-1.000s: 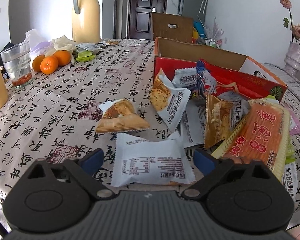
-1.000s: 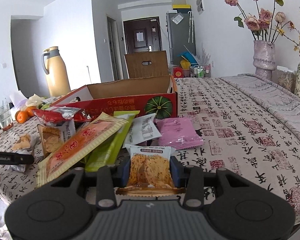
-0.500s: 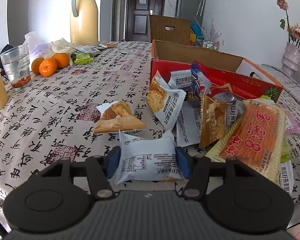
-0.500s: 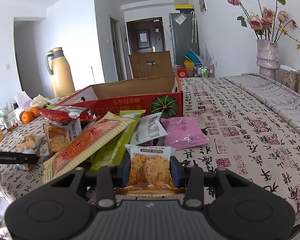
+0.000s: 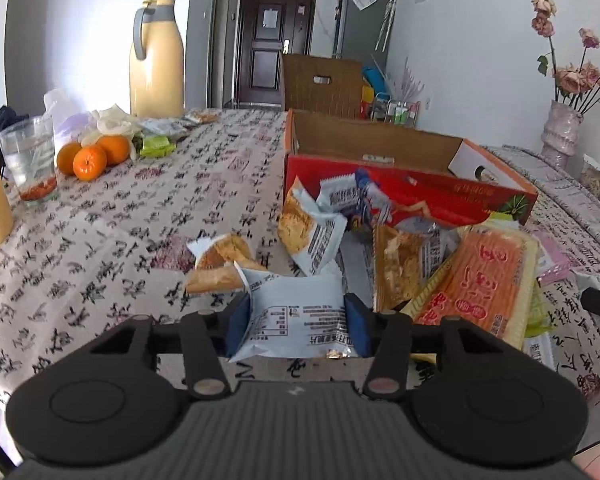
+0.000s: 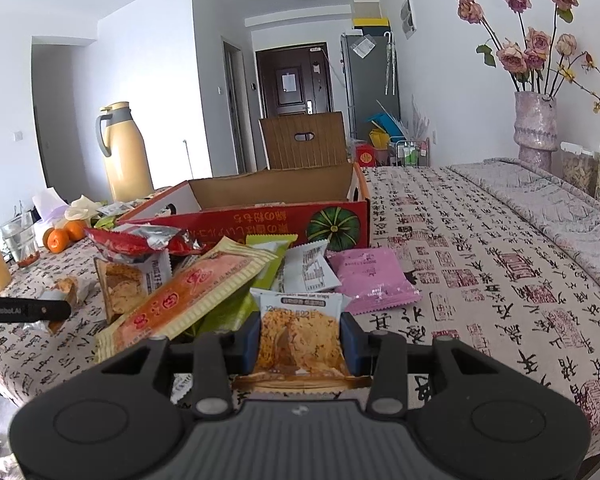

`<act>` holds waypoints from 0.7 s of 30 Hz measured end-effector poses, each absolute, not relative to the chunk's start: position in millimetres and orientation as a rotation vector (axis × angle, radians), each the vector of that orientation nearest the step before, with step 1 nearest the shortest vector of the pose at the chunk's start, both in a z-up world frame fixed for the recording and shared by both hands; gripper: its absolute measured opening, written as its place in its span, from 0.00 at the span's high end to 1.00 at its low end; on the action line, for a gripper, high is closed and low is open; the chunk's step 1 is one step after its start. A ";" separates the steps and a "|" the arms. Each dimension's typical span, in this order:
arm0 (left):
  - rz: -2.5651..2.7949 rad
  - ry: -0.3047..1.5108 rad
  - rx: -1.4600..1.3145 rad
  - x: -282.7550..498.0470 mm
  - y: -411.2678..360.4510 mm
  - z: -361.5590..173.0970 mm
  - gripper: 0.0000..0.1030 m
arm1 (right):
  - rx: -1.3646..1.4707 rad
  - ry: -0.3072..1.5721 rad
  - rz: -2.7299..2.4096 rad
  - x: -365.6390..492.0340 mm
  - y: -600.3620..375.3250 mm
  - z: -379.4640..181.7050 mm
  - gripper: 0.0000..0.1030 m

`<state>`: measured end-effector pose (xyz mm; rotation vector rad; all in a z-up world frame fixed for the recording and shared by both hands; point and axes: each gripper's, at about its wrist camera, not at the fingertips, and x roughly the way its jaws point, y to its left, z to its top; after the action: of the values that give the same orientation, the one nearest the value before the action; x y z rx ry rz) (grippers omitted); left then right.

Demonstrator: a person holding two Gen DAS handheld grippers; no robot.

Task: Organize snacks
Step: 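Carry both packets over the cardboard box and open both grippers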

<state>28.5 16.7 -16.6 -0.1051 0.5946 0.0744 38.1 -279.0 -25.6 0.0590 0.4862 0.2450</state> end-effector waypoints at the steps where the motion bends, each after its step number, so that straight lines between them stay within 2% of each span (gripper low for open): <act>1: 0.072 0.588 -0.108 28.0 17.2 -13.9 0.50 | 0.059 0.481 0.246 38.6 -278.8 -23.7 0.61; 21: 0.099 0.421 -0.106 80.8 33.2 57.6 0.50 | 0.048 0.349 0.258 105.8 -269.7 28.7 0.61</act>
<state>80.8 33.2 57.6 -0.1062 0.4207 0.0986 105.8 -269.7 28.7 0.0476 0.3490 0.2582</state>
